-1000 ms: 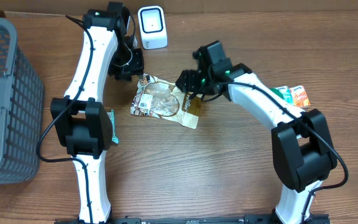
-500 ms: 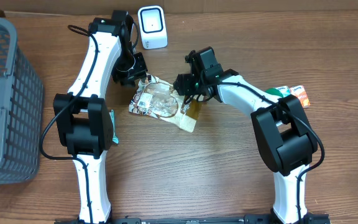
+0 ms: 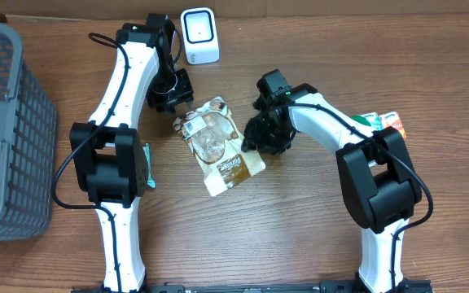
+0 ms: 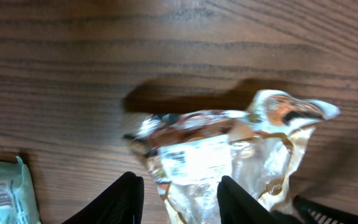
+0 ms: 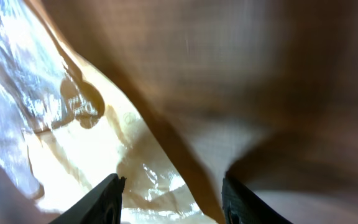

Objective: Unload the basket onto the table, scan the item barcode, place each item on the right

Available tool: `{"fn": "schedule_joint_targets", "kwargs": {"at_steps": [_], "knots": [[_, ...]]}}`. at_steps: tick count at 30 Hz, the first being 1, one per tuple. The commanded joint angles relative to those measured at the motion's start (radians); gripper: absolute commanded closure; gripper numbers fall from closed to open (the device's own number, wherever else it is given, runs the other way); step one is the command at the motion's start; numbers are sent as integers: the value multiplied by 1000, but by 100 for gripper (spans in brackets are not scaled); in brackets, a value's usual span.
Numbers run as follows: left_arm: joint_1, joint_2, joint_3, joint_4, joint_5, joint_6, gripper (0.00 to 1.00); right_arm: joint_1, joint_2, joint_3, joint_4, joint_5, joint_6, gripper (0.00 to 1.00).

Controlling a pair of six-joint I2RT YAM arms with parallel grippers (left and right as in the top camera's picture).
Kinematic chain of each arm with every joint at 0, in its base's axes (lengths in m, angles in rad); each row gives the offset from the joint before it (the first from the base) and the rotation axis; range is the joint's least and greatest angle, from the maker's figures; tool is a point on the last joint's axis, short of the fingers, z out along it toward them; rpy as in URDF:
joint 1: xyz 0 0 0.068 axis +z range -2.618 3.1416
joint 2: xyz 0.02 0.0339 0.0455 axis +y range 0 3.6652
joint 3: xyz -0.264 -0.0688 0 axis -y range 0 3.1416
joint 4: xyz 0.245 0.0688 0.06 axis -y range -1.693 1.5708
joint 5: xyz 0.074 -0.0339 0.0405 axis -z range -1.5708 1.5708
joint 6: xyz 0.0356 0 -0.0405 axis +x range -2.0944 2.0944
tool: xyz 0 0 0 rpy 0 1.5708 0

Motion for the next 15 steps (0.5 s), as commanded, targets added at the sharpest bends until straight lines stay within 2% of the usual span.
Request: {"fn": "schedule_joint_targets", "kwargs": {"at_steps": [1,6,9,15], "knots": [[-12,7,-19,-19,-1,37,59,-4,16,-15,-33,-134,-61,50],[-11,7,-110,-9,1,35,77,-34,16,-10,-27,-183,-84,50],[-12,7,-201,64,56,36,95,-77,16,13,-34,-183,-88,51],[-11,7,-315,197,240,98,96,-170,16,78,-98,-215,-107,55]]}}
